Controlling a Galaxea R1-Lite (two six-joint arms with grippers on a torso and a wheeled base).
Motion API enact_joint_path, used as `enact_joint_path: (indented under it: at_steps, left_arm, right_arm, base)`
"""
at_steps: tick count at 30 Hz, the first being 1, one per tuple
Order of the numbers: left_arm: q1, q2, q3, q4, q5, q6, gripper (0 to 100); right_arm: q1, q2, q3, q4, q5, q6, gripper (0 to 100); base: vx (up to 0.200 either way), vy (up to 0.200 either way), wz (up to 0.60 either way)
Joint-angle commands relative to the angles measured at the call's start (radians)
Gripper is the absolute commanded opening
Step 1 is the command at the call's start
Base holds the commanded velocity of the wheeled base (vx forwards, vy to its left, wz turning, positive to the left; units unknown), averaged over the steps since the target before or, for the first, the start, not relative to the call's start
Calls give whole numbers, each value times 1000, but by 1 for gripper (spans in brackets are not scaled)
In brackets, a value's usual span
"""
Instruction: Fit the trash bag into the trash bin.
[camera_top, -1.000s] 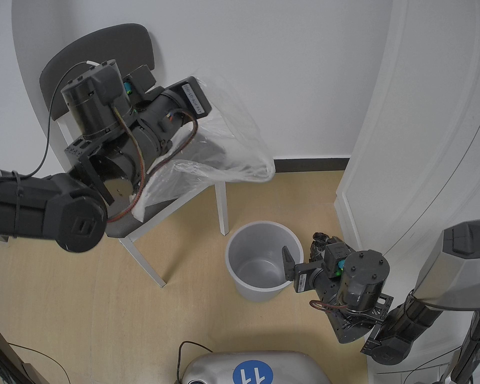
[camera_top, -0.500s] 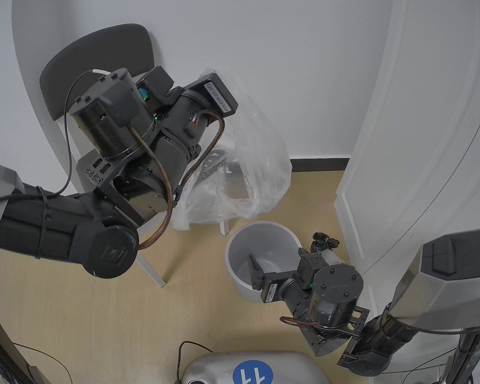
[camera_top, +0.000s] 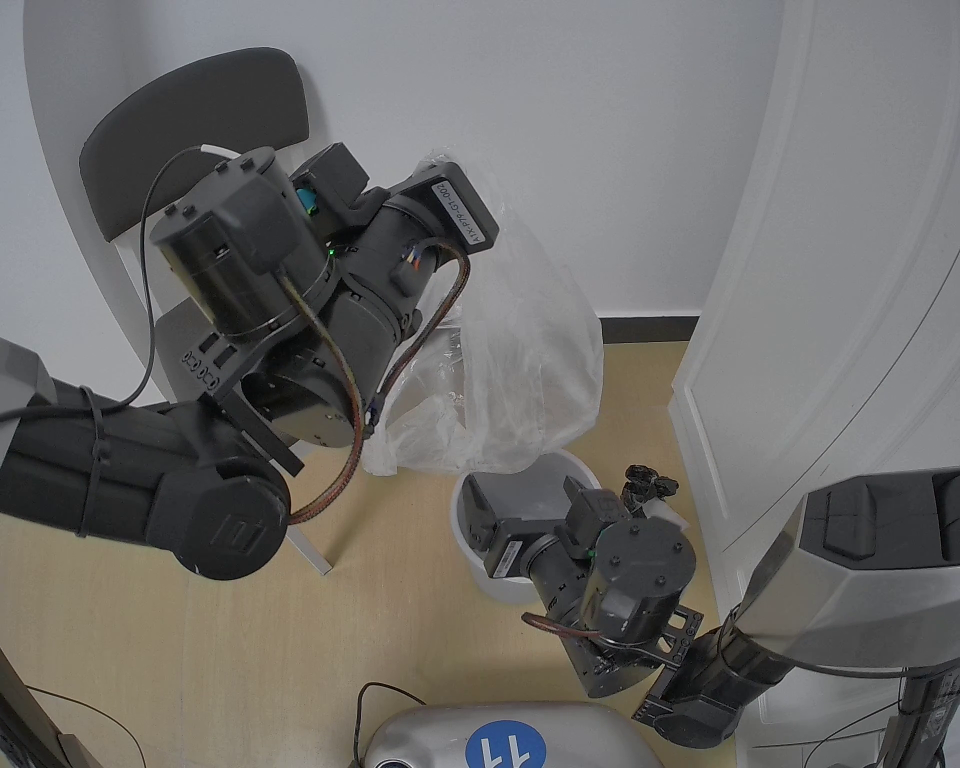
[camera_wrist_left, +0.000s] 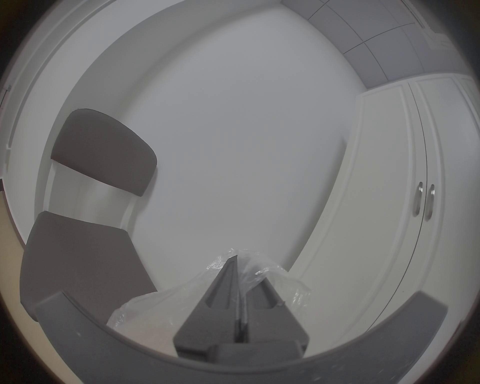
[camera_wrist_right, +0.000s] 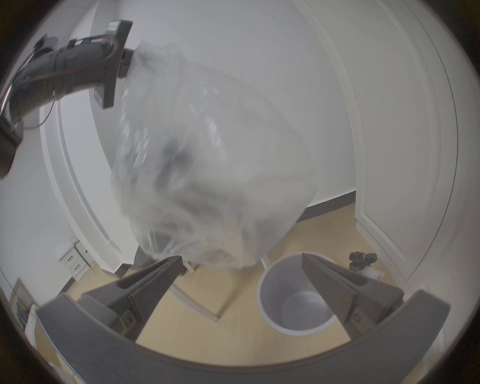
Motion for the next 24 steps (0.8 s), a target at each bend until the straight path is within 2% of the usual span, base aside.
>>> enact_joint_path:
  at_steps: [1, 11, 15, 24]
  left_arm:
    - [-16, -4, 14, 0, 8, 1, 0]
    - [-27, -24, 52, -37, 11, 37, 0]
    - [-24, -35, 66, -37, 11, 52, 0]
    - [-11, -46, 67, -29, 11, 55, 0]
  right_arm:
    - [-23, -15, -51, -16, -1, 1, 100]
    - [-211, 11, -247, -13, -12, -9, 100]
    - [-261, 20, -305, -6, -38, -13, 100]
    - [-393, 22, -397, 14, -39, -42, 100]
  base:
    - [0, 0, 0]
    - [0, 0, 0]
    - [0, 0, 0]
    - [0, 0, 0]
